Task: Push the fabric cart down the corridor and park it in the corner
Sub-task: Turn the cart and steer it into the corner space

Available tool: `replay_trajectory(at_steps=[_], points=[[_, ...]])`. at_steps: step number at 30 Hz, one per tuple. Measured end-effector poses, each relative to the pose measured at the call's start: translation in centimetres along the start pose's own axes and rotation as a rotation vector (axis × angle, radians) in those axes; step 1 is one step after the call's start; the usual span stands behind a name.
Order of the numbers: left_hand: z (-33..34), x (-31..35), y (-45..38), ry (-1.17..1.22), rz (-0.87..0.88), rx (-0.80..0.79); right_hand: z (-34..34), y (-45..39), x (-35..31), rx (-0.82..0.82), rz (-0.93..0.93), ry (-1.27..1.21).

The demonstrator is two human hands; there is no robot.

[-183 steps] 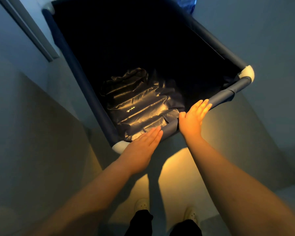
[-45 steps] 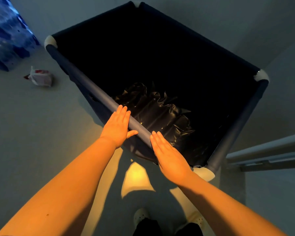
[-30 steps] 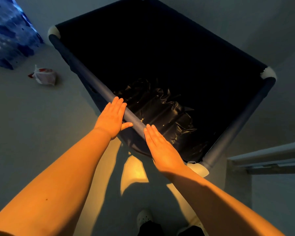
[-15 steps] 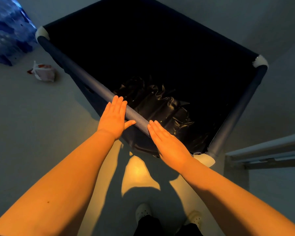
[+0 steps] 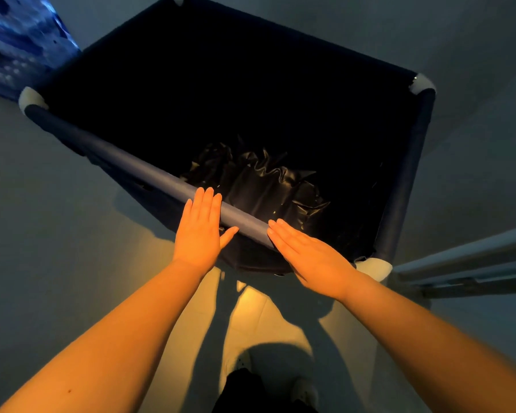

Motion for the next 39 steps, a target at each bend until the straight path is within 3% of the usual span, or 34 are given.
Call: replay_trajectory(at_steps=[9, 22, 27, 32, 35, 39], points=[[0.5, 4.1, 5.4, 0.000, 0.123, -0.006, -0.5, 6.8, 2.5, -0.044, -0.177, 0.054], [-0.9, 9.4, 8.9, -0.211, 0.765, 0.016, -1.5, 17.6, 10.9, -0.065, -0.365, 0.168], [-0.2, 15.8, 11.3, -0.130, 0.800, 0.008, -1.9, 22.4, 15.1, 0.071, 0.004, 0.196], [-0.5, 22.1, 11.5, -0.083, 0.718, -0.040, -2.9, 25.0, 16.9, 0.457, 0.666, -0.030], [-0.6, 25.7, 11.1, -0.067, 0.685, -0.042, -2.9, 24.9, 17.3, 0.598, 1.069, -0.159], [-0.9, 31.0, 9.9, -0.067, 0.685, -0.006, -2.7, 23.4, 16.8, 0.650, 1.224, -0.267]])
Point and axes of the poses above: each hand's wrist, its own y-axis away from the middle knuckle, its own z-axis out of the palm, x = y × z, the point moved 6 cm from there along -y, towards the middle knuckle, and after that the axes turned 8 degrees about -z, right-handed, at the moved point
